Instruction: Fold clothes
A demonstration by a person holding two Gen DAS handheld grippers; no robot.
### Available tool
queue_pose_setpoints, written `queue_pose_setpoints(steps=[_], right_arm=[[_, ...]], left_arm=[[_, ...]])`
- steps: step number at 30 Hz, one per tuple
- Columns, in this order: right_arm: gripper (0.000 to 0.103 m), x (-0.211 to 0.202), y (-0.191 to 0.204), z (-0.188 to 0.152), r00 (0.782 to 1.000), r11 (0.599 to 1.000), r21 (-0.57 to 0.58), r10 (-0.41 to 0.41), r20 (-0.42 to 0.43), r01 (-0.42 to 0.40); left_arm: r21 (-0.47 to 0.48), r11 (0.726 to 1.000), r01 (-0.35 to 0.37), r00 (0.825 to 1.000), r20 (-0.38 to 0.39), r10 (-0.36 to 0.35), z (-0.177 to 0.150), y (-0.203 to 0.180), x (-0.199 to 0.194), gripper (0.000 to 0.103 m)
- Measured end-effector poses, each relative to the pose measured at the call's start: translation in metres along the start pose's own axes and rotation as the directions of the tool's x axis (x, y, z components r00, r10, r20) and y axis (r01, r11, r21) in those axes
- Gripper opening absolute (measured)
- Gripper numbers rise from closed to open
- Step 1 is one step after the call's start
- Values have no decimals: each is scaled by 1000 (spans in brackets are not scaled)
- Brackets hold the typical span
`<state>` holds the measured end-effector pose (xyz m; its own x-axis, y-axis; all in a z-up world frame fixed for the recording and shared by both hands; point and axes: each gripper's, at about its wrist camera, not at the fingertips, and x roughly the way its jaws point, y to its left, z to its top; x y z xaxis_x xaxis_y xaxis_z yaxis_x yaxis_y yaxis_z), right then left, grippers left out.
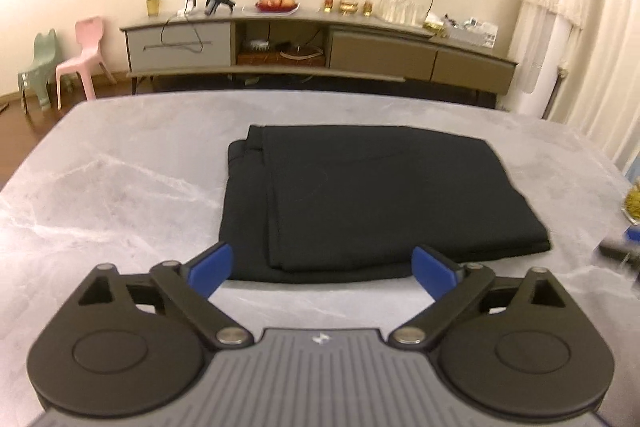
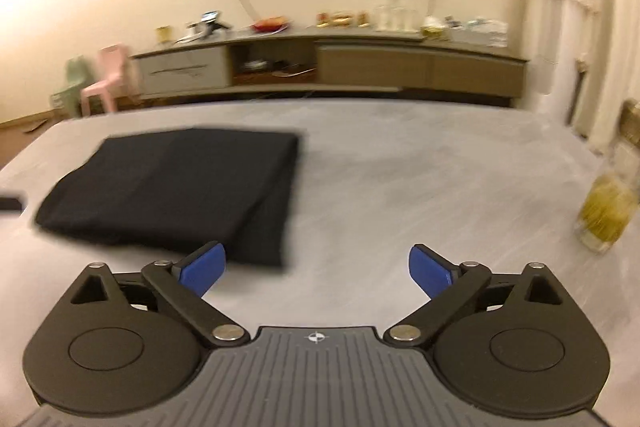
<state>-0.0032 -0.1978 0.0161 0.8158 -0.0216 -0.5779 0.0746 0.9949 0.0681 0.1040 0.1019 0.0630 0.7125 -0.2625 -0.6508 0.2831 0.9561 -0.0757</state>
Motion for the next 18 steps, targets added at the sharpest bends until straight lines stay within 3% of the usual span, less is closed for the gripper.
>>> queue_pose_setpoints(steps=[6, 13, 18], right_arm=[[102, -4, 60, -21, 997, 986, -146, 77, -16, -78], [102, -13, 73, -21, 993, 985, -125, 120, -17, -121], [102, -12, 78, -25, 994, 986, -121, 109, -20, -111]], left_arm=[[29, 999, 21, 998, 53, -22, -11, -25, -23, 103], [-12, 996, 86, 995, 48, -85, -29, -44, -33, 103], [35, 997, 72, 996, 55, -73, -35, -65, -34, 103]])
